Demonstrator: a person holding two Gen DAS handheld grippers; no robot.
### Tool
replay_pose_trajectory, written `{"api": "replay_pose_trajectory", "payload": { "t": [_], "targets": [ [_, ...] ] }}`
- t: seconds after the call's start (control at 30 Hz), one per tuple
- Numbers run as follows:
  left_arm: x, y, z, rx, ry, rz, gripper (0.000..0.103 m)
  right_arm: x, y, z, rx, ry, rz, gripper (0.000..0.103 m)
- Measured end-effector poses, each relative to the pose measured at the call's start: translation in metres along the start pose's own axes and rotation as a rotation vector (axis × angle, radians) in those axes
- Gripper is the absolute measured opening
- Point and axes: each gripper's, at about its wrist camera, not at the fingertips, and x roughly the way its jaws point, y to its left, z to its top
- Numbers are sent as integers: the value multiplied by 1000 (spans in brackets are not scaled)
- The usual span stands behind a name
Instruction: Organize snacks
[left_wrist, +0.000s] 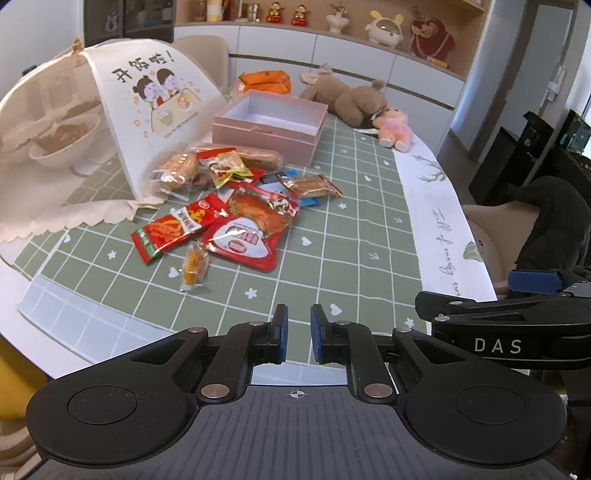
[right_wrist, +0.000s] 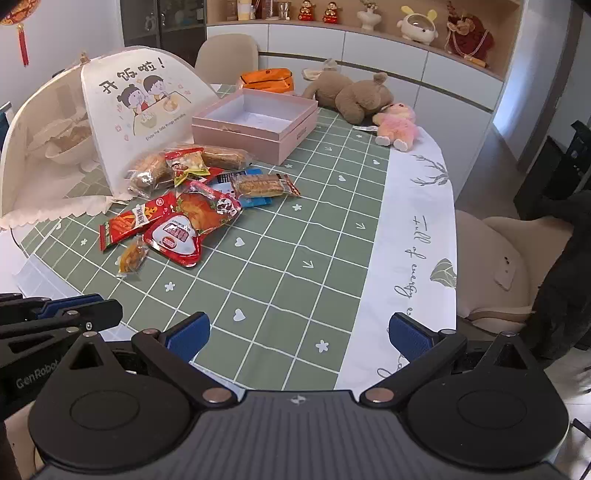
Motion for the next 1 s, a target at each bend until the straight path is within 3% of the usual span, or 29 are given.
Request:
{"api": "replay_pose_trajectory", "payload": {
  "t": [0.53,0.67,0.8,1.0],
  "targets": [
    [27,-21,20,-15,27,74,16,27,-32,18,-11,0,108,103],
    [43,-11,28,-54,12,-16,17,44,-44,21,2,-65,207,103],
    [64,12,39,-126,62,-96,19,62,-45,18,9,-109,272,103],
    [94,71,65,-34,32,-132,19,89,-23,16,-5,-63,251,103]
  ]
}}
